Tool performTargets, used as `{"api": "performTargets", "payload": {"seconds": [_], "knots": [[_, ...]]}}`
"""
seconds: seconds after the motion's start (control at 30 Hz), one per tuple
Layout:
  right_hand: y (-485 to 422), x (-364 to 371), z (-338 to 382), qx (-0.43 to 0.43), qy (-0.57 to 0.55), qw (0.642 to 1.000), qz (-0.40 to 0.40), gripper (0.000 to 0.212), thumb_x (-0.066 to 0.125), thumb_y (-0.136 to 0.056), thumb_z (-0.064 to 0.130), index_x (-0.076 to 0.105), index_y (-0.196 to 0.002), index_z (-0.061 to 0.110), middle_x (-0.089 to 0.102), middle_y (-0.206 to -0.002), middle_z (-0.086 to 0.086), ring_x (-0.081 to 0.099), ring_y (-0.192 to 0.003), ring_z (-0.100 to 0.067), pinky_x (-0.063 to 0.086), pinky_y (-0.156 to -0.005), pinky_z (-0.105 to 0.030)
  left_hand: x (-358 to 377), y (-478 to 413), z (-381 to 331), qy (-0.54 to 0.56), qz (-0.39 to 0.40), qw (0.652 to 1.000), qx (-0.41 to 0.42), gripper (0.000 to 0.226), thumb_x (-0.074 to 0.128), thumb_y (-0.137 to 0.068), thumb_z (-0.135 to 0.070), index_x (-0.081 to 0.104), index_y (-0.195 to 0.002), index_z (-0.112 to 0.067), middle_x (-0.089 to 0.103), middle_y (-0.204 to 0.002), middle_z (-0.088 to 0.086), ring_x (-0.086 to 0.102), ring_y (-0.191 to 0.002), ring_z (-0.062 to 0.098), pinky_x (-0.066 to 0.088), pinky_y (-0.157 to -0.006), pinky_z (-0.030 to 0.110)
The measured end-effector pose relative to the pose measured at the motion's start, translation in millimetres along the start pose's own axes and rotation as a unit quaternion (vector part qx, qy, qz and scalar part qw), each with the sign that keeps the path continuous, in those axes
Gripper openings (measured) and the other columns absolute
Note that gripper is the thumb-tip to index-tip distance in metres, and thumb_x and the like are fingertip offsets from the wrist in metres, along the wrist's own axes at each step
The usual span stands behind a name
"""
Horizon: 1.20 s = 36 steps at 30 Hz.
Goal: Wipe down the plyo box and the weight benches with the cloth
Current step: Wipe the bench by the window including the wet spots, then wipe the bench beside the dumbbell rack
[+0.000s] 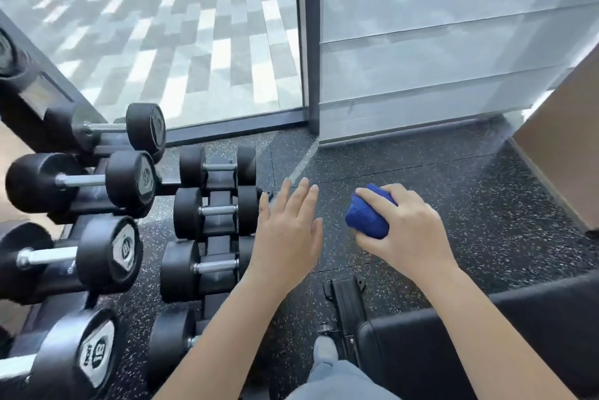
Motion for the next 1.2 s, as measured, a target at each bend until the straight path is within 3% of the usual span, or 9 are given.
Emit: {"api": "performTargets", "payload": {"seconds": [0.33,0.63,0.8,0.93,1.2], "knots": [[-95.6,10.9,-49.4,0.047,-0.013,0.998,-0.035,0.051,0.066,-0.059,0.042,0.068,-0.107,0.022,0.062,-0.093,-0.006,0.060,-0.071,-0.028,0.051,-0.061,-0.036,30.3,-112.9,9.2,0.004,0.009,0.998,0.056,0.049,0.037,-0.086,-0.030,0.059,-0.122,-0.005,0.059,-0.126,0.010,0.051,-0.119,0.034,0.037,-0.091,0.061],[-178.9,38.4,-133.5,0.159,0.050,0.986,-0.032,0.053,0.066,-0.060,0.043,0.068,-0.109,0.023,0.061,-0.092,-0.006,0.060,-0.072,-0.028,0.054,-0.060,-0.039,91.8,-257.6,3.0,0.052,0.054,0.981,0.179,0.049,0.036,-0.086,-0.031,0.059,-0.121,-0.006,0.058,-0.127,0.010,0.051,-0.119,0.034,0.037,-0.090,0.061],[-217.3,32.2,-175.1,0.242,0.084,0.965,-0.052,0.054,0.077,-0.057,0.038,0.068,-0.108,0.022,0.062,-0.091,-0.006,0.060,-0.070,-0.027,0.055,-0.059,-0.040,107.7,-342.3,-10.5,0.073,0.065,0.957,0.273,0.050,0.033,-0.088,-0.032,0.056,-0.124,-0.007,0.057,-0.128,0.009,0.050,-0.121,0.034,0.035,-0.092,0.061],[-228.8,11.7,-203.6,0.302,0.108,0.944,-0.081,0.053,0.066,-0.060,0.043,0.067,-0.109,0.023,0.062,-0.093,-0.004,0.060,-0.073,-0.026,0.054,-0.060,-0.038,116.4,-388.6,-46.6,0.097,0.063,0.933,0.341,0.050,0.033,-0.088,-0.032,0.056,-0.124,-0.006,0.057,-0.128,0.010,0.050,-0.121,0.035,0.036,-0.091,0.062],[-189.9,-26.6,-274.7,0.436,0.154,0.878,-0.124,0.053,0.064,-0.062,0.044,0.066,-0.112,0.025,0.061,-0.093,-0.004,0.061,-0.076,-0.027,0.054,-0.061,-0.039,148.1,-410.2,-157.9,0.131,0.105,0.860,0.483,0.050,0.034,-0.087,-0.032,0.057,-0.123,-0.007,0.056,-0.129,0.009,0.051,-0.120,0.034,0.039,-0.090,0.060]]}}
Point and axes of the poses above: each hand's wrist, its own y-axis away from the middle knuckle, its own x-axis out of the palm, z = x × y, the point moved 9 cm from there along -y, towards the middle knuckle
